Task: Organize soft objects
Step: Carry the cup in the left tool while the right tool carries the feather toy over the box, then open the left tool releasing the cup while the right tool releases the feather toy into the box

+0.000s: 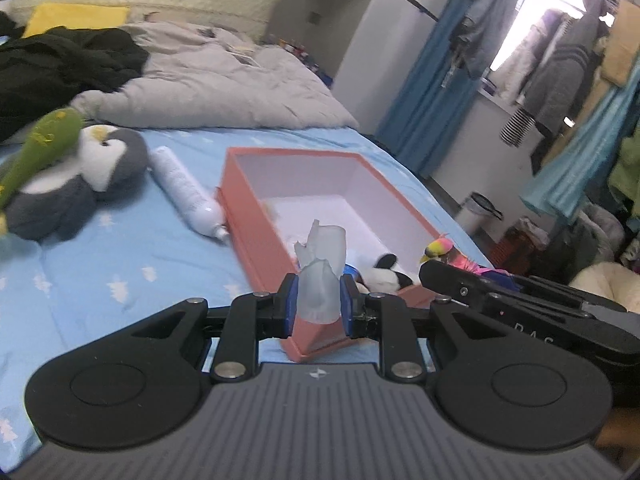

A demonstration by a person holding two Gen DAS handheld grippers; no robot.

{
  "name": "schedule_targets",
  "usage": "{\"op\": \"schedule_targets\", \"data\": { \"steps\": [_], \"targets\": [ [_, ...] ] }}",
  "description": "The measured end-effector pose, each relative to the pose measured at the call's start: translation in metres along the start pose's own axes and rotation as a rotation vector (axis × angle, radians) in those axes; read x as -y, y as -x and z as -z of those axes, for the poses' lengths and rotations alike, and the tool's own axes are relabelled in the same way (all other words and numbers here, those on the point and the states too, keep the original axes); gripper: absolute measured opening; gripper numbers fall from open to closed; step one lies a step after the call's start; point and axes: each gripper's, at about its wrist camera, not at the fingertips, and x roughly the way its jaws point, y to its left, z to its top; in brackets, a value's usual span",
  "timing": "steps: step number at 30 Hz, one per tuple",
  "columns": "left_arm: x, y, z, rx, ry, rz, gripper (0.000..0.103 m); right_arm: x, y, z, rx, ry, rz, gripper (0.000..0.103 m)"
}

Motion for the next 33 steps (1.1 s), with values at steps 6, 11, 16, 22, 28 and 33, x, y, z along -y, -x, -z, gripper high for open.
{"op": "schedule_targets", "data": {
  "steps": [6,11,16,22,28,33],
  "targets": [
    [0.015,-0.017,-0.006,-0.024,-0.03,0.034,0.026,0.02,0.003,0.006,-0.012,-0.026,0.049,0.032],
    [0.018,-0.041,-0.024,-0.035,-0.051,0.056,0.026,0.032,-0.008,-0.001,-0.008,-0.05,0.053,0.032],
    [0.019,-0.073,-0.052,-0.039,-0.1,0.043,0.026,0.047,-0.028,-0.014,-0.013,-0.063,0.059,0.032],
    [0.02,-0.116,-0.078,-0.042,-0.145,0.034,0.026,0.065,-0.062,-0.029,-0.026,-0.059,0.084,0.032],
    [0.022,-0.175,-0.095,-0.109,-0.168,0.02,0.026,0.084,-0.093,-0.036,-0.045,-0.068,0.109,0.032],
    [0.018,-0.226,-0.103,-0.18,-0.16,-0.005,0.026,0.102,-0.128,-0.041,-0.123,-0.102,0.112,0.032]
  ]
}}
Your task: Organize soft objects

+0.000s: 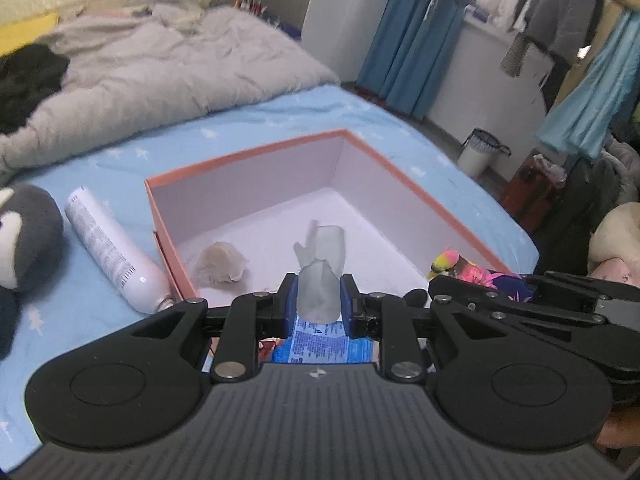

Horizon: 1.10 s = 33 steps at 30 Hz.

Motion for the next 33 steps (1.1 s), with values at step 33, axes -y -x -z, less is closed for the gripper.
{"op": "schedule_targets", "data": {
  "steps": [33],
  "targets": [
    [-0.022,-0.018,-0.011,-0.126,0.05,-0.052,0.052,0.014,-0.054,-0.01,-0.119,-0.027,0.053,0.05]
  ]
}}
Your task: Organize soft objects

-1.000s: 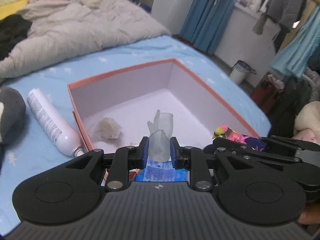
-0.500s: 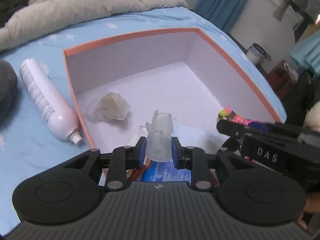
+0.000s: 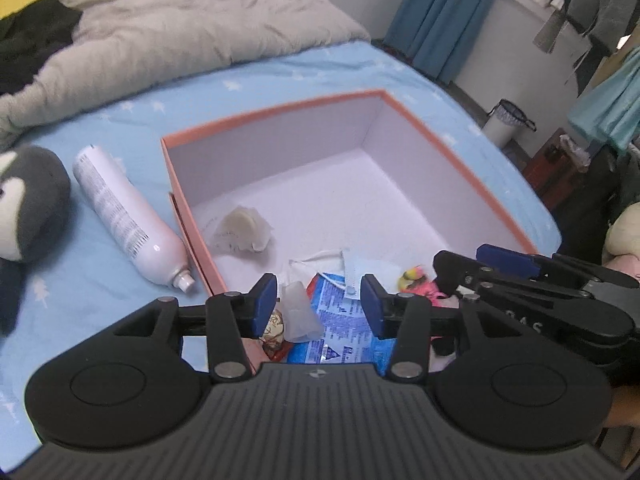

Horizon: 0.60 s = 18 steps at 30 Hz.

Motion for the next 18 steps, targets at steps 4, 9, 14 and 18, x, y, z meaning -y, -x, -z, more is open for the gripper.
{"op": "schedule_targets", "data": {
  "steps": [4,9,14,18],
  "targets": [
    [0.007,0.039,-0.002,0.052,-0.025,0.013,0.052,-0.005,0.037,-0.007,0.068,0.0,-0.007,0.05],
    [0.017,0.088,0.001,0.112,-0.078,0.013,0.052,-0.01,0.08,-0.011,0.131,0.007,-0.021,0.05],
    [0.023,0.136,0.015,0.162,-0.108,0.006,0.052,-0.013,0.128,-0.002,0.166,0.008,-0.017,0.05],
    [0.028,0.165,0.034,0.187,-0.113,0.015,0.052,-0.017,0.156,0.009,0.203,0.001,-0.022,0.05]
  ]
}}
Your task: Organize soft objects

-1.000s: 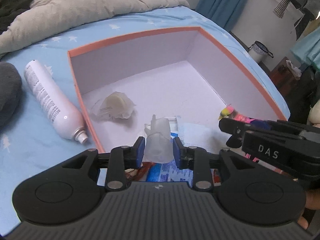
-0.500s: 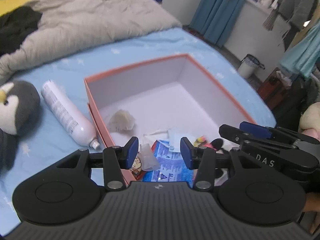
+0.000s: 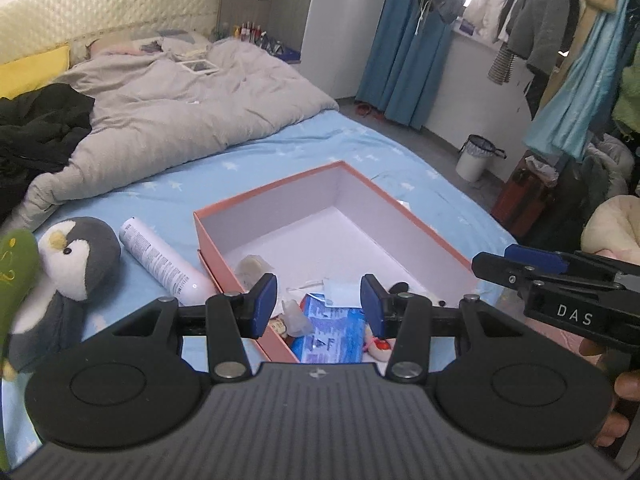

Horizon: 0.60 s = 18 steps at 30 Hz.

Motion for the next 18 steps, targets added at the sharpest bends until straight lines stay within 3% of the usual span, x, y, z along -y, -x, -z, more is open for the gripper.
{"op": "schedule_targets", "data": {
  "steps": [10,18],
  "targets": [
    [0.033,0.075,0.034,0.077,-0.133,-0.041,0.052,-0.013,0.061,0.026,0.027,0.01,-0.011,0.05],
    [0.04,0.12,0.056,0.128,-0.041,0.001,0.052,-0.01,0.106,0.044,0.063,-0.038,-0.001,0.05]
  ]
}}
